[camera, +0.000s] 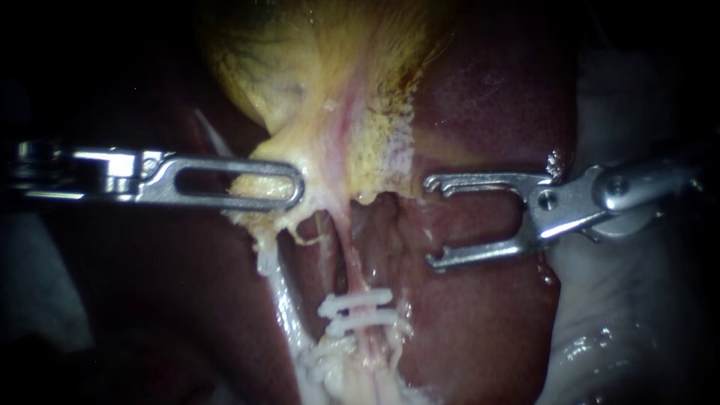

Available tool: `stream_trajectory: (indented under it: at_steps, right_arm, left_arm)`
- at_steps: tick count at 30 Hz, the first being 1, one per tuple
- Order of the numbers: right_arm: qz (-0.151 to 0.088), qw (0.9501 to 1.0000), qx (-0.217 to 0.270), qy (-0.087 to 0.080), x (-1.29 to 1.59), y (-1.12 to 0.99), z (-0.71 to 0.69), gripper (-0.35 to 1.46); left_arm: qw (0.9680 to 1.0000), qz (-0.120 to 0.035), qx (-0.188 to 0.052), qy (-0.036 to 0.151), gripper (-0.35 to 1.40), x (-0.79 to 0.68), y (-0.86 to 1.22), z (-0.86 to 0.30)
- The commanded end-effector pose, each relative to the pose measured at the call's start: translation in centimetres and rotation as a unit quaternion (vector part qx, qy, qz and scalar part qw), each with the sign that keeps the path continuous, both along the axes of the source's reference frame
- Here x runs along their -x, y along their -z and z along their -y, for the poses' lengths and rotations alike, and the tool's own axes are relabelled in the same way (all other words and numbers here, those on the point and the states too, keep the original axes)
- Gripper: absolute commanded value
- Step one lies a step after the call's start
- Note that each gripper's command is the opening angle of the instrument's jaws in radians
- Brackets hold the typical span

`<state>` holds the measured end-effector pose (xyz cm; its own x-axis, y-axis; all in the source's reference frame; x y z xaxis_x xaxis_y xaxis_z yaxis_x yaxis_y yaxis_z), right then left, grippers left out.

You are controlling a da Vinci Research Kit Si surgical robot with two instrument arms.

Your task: Going back second clip right tube

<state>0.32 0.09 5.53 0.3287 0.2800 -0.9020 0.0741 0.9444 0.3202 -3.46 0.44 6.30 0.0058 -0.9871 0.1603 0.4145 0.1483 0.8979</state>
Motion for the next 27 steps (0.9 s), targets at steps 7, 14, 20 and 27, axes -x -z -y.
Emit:
stream_trajectory:
  at_steps: [7,14,20,27]
  right_arm:
    - [0.000,1.0000,0.000,0.000,0.03,0.00,0.00,0.50]
    - [0.001,1.0000,0.000,-0.001,0.03,0.00,0.01,0.50]
    - [0.001,1.0000,0.000,0.000,0.04,0.01,0.01,0.50]
    - [0.001,1.0000,0.000,0.000,0.06,0.01,0.01,0.50]
  left_arm:
    - [1.0000,-0.006,0.005,0.003,-0.35,0.18,-0.35,0.01]
    - [0.9998,-0.018,0.010,0.002,-0.35,0.35,-0.66,0.04]
    - [0.9997,-0.022,0.012,0.002,-0.35,0.44,-0.80,0.01]
    - [0.9997,-0.022,0.012,0.000,-0.35,0.48,-0.84,-0.02]
